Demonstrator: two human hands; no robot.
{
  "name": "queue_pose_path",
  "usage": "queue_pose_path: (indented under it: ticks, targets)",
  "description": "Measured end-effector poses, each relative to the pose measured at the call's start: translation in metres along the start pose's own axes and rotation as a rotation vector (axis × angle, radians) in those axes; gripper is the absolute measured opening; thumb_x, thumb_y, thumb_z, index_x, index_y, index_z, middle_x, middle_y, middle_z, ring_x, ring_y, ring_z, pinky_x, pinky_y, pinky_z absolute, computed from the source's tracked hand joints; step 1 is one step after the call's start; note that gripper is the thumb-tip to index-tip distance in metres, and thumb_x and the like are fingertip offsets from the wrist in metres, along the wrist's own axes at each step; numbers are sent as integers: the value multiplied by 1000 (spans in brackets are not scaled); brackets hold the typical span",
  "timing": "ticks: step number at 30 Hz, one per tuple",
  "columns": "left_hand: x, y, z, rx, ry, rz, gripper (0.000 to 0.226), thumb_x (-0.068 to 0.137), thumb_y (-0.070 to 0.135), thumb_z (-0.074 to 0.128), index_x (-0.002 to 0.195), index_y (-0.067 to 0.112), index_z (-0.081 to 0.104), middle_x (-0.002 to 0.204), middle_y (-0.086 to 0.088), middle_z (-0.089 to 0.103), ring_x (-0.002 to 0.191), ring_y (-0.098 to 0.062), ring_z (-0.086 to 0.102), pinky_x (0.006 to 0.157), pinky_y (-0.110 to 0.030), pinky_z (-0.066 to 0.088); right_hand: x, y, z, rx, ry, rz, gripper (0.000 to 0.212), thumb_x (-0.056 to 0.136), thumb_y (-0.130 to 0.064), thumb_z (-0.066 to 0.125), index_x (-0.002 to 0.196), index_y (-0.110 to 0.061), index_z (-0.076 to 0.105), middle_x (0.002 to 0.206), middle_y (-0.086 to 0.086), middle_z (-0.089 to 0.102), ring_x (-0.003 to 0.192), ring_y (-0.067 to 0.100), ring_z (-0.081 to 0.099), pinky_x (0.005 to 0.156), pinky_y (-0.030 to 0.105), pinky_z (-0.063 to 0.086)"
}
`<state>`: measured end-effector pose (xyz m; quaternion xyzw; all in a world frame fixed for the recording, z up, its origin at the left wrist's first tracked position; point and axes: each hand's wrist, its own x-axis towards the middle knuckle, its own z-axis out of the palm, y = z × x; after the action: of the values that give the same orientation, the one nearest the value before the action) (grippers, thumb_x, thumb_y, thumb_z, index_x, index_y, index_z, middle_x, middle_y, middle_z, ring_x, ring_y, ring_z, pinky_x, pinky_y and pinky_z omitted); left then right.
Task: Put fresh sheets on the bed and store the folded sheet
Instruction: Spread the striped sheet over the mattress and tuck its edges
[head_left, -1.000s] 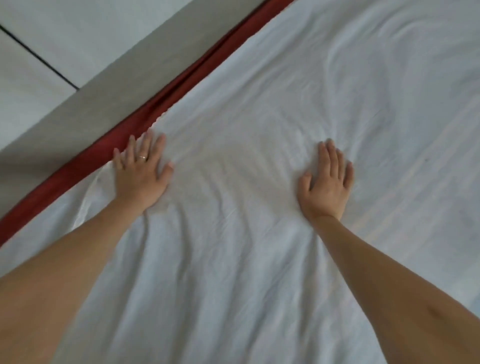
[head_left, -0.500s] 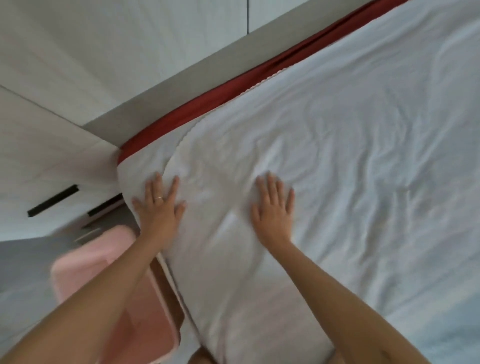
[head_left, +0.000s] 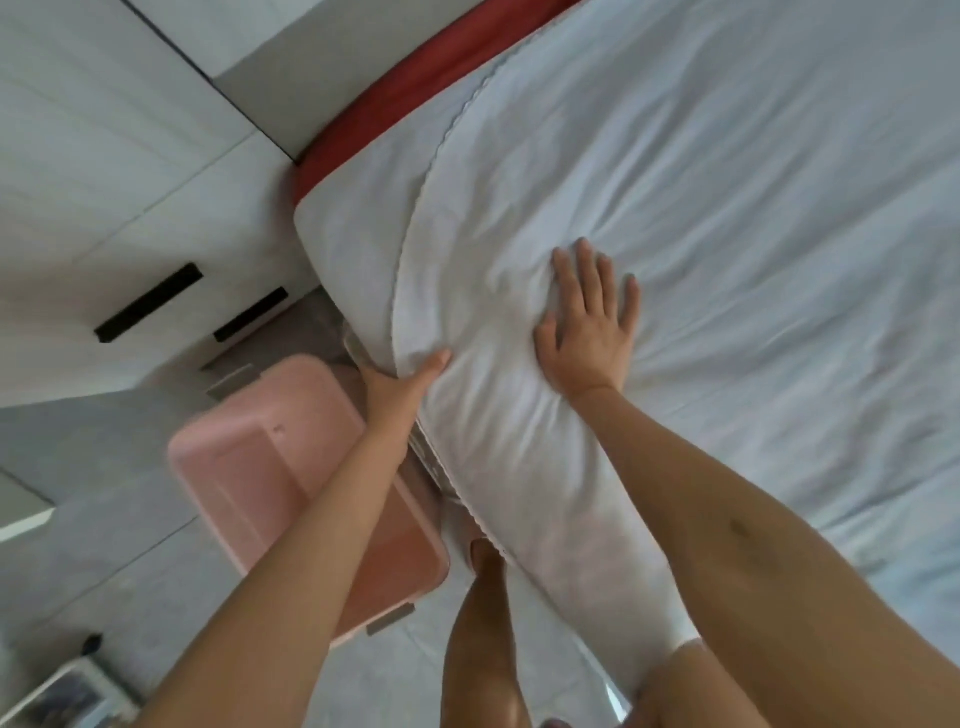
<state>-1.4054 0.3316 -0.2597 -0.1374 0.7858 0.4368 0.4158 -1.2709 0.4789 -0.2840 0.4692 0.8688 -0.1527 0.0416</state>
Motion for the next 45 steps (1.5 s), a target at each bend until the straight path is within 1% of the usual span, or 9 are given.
queue_pose_path:
  ticks: [7,11,15,24,28,31,35,40,45]
  targets:
    - [-14,-18,0,110,191,-28,112,61,35,87,141,8,13,140,-9,26,126,-19,35,95,-18,31,0,2,6,23,82,-18,67,84,-36,41,148,-25,26,157,1,21,144,20,19,117,48,5]
    - [-36,-38,2,102,326,269,78,73,16,79,124,11,21,123,-7,27,110,-17,36,92,-24,40,-1,3,9,11,96,-17,66,86,-38,39,149,-26,24,157,-1,19,145,19,16,118,46,3]
    - [-43,-68,-7,157,208,357,38,84,4,63,103,14,31,90,6,37,75,-8,44,74,-29,44,-1,4,6,37,108,-15,67,85,-38,40,149,-27,25,157,-1,20,145,19,16,118,46,3]
    - [-52,-105,-34,208,55,525,35,85,0,57,104,13,30,97,12,36,84,4,50,85,-30,45,-27,10,3,131,6,-22,65,88,-40,36,150,-25,21,158,-3,16,146,18,11,119,40,0]
    - [-55,-106,-41,198,31,517,22,83,4,60,84,21,46,83,11,44,80,-10,46,87,-40,46,-95,-2,-2,549,109,60,41,86,-26,47,121,-10,60,128,8,58,116,21,54,102,33,38]
    - [-69,-105,-41,73,-29,271,26,80,12,69,84,25,46,91,5,47,89,-14,47,89,-35,43,-182,-22,-5,712,145,285,23,87,-22,45,94,-17,66,86,0,66,70,12,57,66,30,47]
    - [-78,-112,-41,1,-38,131,29,76,15,74,92,25,52,104,0,58,99,-21,58,91,-40,48,-285,-43,17,892,-129,586,21,89,-15,44,82,-23,63,63,1,64,58,21,60,57,34,49]
    - [-85,-116,-43,100,9,239,39,77,12,74,108,7,51,97,1,52,92,-16,52,82,-24,46,-351,-46,49,1667,-398,1489,34,97,-40,42,105,-12,58,94,5,68,79,18,60,76,28,48]
    - [-87,-120,-45,34,15,71,55,80,13,72,124,9,40,123,-8,46,110,-24,52,96,-36,48,-357,-33,57,2283,94,1760,73,85,-69,41,120,-4,41,109,10,57,107,23,53,102,38,36]
